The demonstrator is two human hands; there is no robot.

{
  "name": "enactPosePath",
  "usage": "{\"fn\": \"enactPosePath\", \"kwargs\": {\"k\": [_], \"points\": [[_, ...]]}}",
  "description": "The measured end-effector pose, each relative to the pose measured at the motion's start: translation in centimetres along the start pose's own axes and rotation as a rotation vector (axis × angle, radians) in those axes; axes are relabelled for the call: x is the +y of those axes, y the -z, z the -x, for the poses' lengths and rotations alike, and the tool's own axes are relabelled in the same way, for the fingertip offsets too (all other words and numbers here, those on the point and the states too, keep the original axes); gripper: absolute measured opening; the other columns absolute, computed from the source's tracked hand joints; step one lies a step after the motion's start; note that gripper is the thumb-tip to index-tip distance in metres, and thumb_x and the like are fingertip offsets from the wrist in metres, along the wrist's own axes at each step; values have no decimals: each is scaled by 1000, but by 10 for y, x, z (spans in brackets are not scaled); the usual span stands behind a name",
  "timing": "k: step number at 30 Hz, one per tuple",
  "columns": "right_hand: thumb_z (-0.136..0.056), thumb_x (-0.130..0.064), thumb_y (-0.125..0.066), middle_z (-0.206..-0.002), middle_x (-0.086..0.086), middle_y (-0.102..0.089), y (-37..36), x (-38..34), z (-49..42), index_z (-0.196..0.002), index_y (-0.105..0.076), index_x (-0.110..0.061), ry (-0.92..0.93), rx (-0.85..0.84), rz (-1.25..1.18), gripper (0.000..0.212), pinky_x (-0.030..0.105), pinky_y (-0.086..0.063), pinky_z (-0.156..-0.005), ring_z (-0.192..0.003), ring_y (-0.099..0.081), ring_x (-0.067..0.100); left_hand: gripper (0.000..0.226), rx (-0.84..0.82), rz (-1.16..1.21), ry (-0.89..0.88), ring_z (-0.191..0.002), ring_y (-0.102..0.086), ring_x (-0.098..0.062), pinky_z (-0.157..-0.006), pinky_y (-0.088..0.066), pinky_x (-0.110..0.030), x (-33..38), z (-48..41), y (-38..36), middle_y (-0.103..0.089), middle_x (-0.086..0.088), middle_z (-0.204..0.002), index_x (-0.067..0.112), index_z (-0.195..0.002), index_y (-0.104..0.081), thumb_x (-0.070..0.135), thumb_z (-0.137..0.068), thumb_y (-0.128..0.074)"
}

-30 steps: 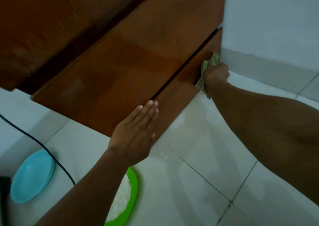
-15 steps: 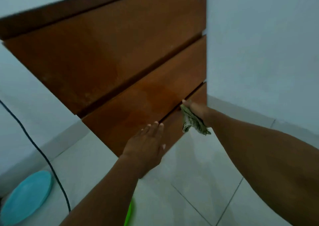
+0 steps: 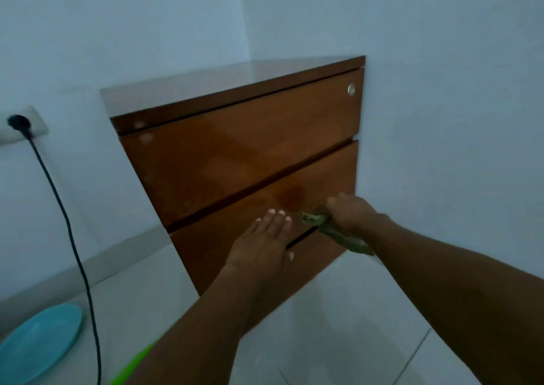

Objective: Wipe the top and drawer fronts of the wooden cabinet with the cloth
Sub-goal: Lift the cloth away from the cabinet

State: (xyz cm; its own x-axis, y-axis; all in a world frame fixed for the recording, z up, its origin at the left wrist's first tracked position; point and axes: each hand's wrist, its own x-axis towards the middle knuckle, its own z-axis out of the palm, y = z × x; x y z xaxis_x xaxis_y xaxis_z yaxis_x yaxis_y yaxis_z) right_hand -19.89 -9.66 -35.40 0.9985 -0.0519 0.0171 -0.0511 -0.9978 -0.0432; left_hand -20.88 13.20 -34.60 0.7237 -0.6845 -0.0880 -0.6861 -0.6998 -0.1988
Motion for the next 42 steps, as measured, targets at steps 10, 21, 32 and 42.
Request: {"fn": "enactPosePath", "kwargs": {"k": [10, 21, 32, 42], "points": [[-88, -18, -59, -114, 11, -61, 107, 12, -19, -114, -60, -16, -24, 1, -54, 26, 42, -53, -89, -102, -60, 34, 68, 145, 77, 6, -156, 4, -21, -125, -5, -39, 2, -25, 77, 2, -3, -170, 15, -161, 1, 44, -108, -30], [-90, -15, -55, -93, 5, -61, 245, 13, -9, -79, -52, -25, 19, -190, -136, 15, 40, -55, -79, -89, -63, 30, 33, -64, 330, 151, -98, -64, -32, -80, -53, -39, -16, -17, 233, -66, -8, -109, 17, -114, -64, 43, -99, -52], [-89, -13, -49, -78, -5, -58, 552, 6, 10, -75, -56, -19, 59, -311, -309, 16, 30, -46, -64, -74, -57, 17, 47, -176, 755, 415, -115, -64, -18, -103, -51, -38, -86, 26, 531, -67, 4, -128, 25, -132, -64, 48, -91, -62], [-90, -23, -52, -64, -5, -56, 721, 40, 0, -63, -48, -22, 152, -237, -400, 27, 25, -40, -56, -57, -49, 12, 48, -104, 899, 500, -127, -57, -18, -106, -44, -28, -94, 25, 688, -60, 0, -142, 21, -136, -63, 45, -94, -60]]}}
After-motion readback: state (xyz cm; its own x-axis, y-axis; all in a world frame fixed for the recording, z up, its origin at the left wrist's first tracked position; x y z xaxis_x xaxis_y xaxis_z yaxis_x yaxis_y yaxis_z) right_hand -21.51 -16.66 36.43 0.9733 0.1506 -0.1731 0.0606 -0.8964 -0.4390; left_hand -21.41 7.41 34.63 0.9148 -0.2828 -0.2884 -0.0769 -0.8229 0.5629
